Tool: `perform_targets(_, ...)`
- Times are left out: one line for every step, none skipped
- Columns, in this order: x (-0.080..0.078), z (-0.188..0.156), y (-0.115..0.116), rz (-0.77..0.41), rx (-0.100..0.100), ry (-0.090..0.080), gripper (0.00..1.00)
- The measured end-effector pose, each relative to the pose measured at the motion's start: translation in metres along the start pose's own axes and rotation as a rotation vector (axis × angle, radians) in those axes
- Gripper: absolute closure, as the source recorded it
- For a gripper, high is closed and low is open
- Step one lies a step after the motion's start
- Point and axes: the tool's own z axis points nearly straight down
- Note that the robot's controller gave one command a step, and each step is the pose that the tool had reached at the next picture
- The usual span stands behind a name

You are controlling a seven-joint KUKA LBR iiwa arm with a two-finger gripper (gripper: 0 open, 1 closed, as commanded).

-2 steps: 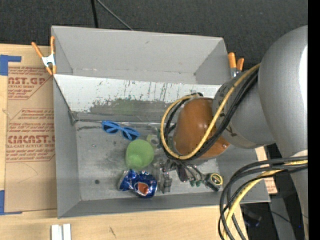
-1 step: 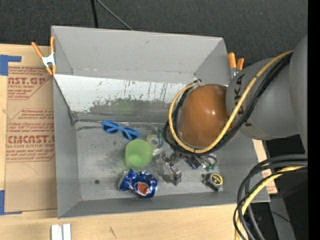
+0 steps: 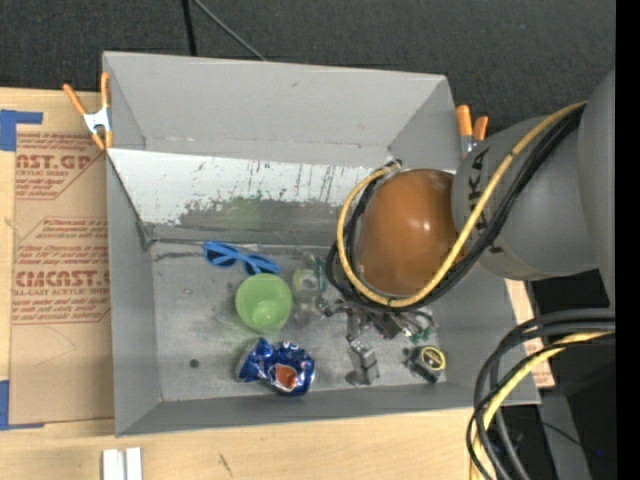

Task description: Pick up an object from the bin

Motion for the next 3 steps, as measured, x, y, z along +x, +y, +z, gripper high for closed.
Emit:
perform_targets(0.063,-0.023,-0.069,-0.093,0.003,0.001,0.00)
perform_targets(0.086,0.030,-0.115,-0.156,0.000,0.001,0.00)
perform_targets(0.102,0.039,-0.134,-0.406,-0.007,-0.004,0.00)
